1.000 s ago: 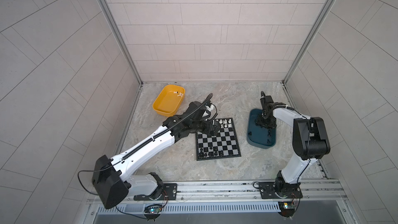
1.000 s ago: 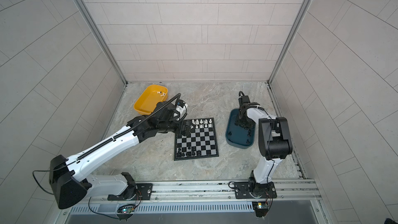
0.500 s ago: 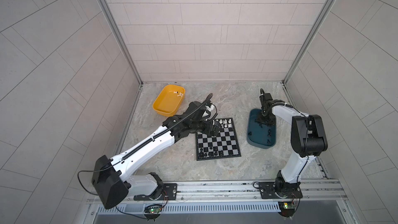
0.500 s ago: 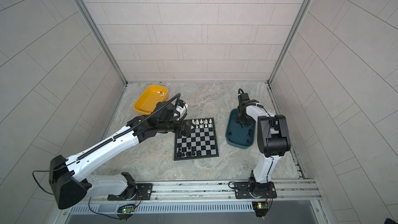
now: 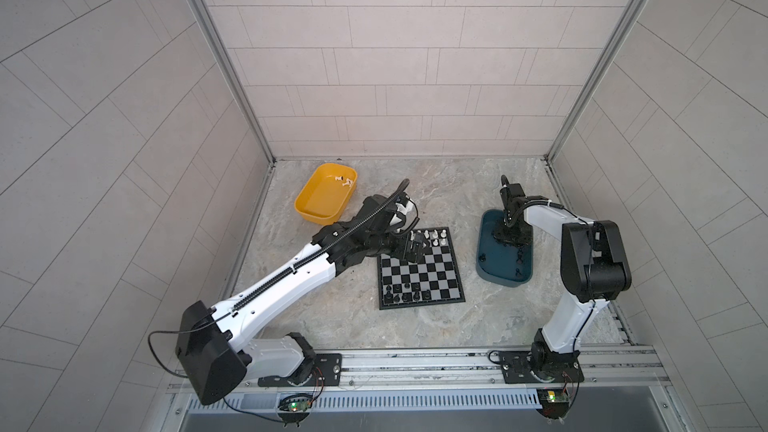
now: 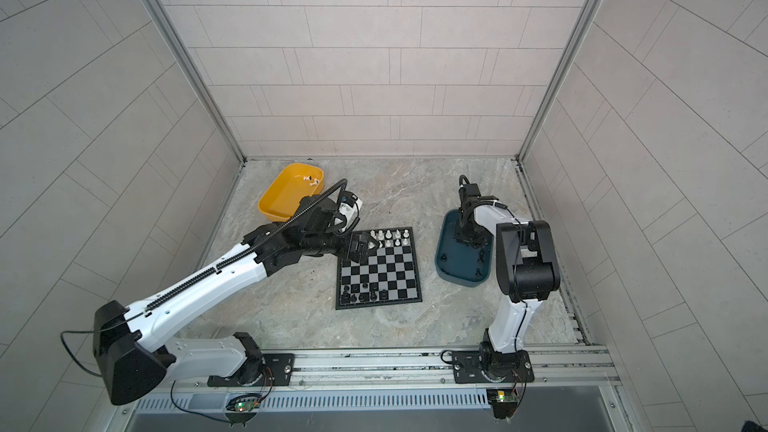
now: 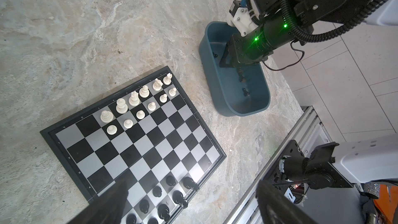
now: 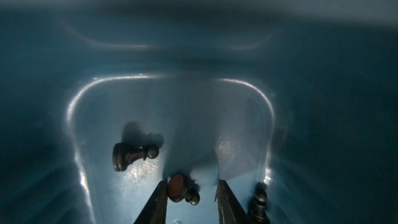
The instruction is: Set up the chess pieces on the board
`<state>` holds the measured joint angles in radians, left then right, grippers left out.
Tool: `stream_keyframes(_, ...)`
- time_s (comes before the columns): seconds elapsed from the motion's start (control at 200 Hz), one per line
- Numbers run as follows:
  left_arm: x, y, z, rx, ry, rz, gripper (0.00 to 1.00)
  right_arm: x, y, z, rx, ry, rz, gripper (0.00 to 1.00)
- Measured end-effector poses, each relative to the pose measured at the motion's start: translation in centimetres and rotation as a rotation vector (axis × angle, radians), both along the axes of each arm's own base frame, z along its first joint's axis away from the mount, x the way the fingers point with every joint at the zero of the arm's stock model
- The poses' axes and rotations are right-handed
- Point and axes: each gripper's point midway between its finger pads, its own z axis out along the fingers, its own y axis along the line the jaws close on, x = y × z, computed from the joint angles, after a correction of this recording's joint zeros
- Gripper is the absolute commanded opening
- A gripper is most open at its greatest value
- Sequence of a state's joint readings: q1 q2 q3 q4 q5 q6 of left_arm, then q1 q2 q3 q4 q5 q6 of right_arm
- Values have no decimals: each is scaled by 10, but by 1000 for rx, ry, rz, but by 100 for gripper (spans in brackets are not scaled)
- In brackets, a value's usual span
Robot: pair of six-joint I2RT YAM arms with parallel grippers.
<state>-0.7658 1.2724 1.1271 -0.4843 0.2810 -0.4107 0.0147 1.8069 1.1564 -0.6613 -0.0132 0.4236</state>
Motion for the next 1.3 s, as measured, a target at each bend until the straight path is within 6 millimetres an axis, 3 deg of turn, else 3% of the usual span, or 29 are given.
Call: stream_keyframes(1.301,1,-1,-4,-17,13,9,100,12,-22,-1,54,-29,-111,9)
